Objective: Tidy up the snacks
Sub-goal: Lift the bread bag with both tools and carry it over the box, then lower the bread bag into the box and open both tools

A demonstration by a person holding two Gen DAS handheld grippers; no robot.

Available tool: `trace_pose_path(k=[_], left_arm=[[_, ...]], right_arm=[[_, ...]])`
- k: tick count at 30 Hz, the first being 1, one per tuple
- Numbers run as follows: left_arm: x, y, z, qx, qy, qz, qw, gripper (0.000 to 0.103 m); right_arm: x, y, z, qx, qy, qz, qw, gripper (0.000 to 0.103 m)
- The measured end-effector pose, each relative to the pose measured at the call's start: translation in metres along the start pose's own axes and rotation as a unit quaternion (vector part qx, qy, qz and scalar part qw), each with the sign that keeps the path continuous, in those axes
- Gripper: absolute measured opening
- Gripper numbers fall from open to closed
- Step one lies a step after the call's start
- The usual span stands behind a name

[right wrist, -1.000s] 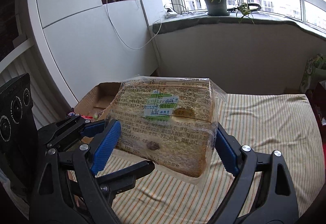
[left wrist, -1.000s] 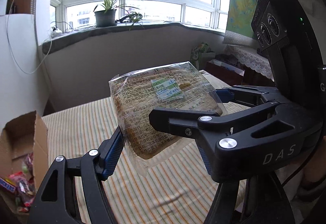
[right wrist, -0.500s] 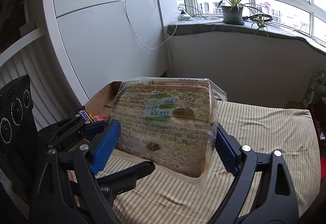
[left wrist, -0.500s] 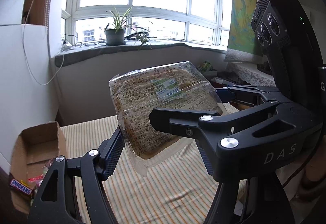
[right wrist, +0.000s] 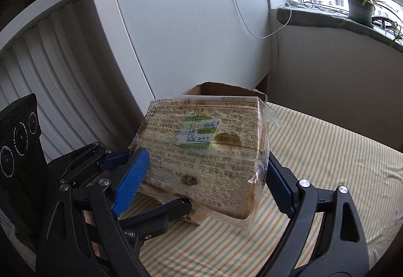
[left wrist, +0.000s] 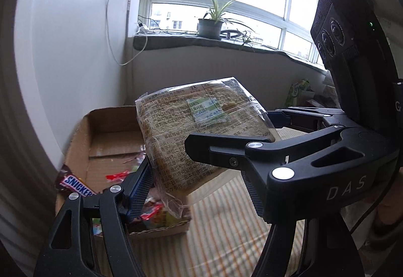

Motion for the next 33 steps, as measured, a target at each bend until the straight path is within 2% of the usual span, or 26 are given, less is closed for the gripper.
trace_pose_path(k=[4, 8, 16, 18, 19, 21, 24, 27, 28, 30, 33], left_arm=[[-0.03, 0.006, 0.005, 0.002, 0.025, -0.002, 0.9997, 0.069], [-0.045, 0.022, -0.001, 0.01, 0.034, -0.015, 0.9992, 0.069], [-0.064, 0.024, -0.017, 0.006, 0.039, -0.017, 0.9991, 0.07], [-0.069, 0.015, -0.024, -0.007, 0.045, -0.01, 0.9989, 0.07], [-0.073, 0.01, -0.026, -0.016, 0.054, -0.006, 0.9984, 0.075], [-0.084, -0.004, -0.026, -0.026, 0.079, 0.01, 0.9965, 0.082], [-0.092, -0.028, -0.01, -0.037, 0.095, 0.054, 0.9933, 0.084], [-0.097, -0.041, 0.009, -0.036, 0.136, 0.078, 0.987, 0.1], [-0.099, -0.043, 0.015, -0.031, 0.145, 0.084, 0.9853, 0.103], [-0.103, -0.042, 0.024, -0.022, 0.157, 0.097, 0.9825, 0.103], [-0.109, -0.037, 0.036, -0.007, 0.17, 0.116, 0.9785, 0.103]], right_arm=[[-0.015, 0.014, -0.022, 0.007, 0.015, 0.006, 1.0, 0.091], [-0.018, 0.028, -0.031, 0.016, 0.019, 0.011, 1.0, 0.091], [-0.009, 0.02, -0.055, 0.0, 0.024, 0.001, 1.0, 0.091], [-0.001, 0.011, -0.064, -0.012, 0.009, 0.002, 1.0, 0.093], [0.002, 0.007, -0.062, -0.009, -0.001, 0.007, 1.0, 0.094], [0.007, 0.001, -0.049, 0.005, -0.021, 0.018, 1.0, 0.101], [0.013, -0.011, -0.021, 0.034, -0.048, 0.024, 0.998, 0.103], [0.021, -0.019, 0.003, 0.058, -0.089, 0.03, 0.994, 0.103], [0.023, -0.019, 0.008, 0.062, -0.102, 0.031, 0.992, 0.103], [0.026, -0.018, 0.017, 0.064, -0.128, 0.029, 0.989, 0.103], [0.022, -0.018, 0.035, 0.068, -0.143, 0.028, 0.987, 0.103]])
Point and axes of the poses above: each gripper's, at about its wrist camera, not at the fingertips, and z roughly against the way its jaws point, x to its right, y to its top, the point moved 5 cm from there along -z, roughly the way its jaws point, and after that the axes turned 15 degrees about x, right-handed, at the moved point
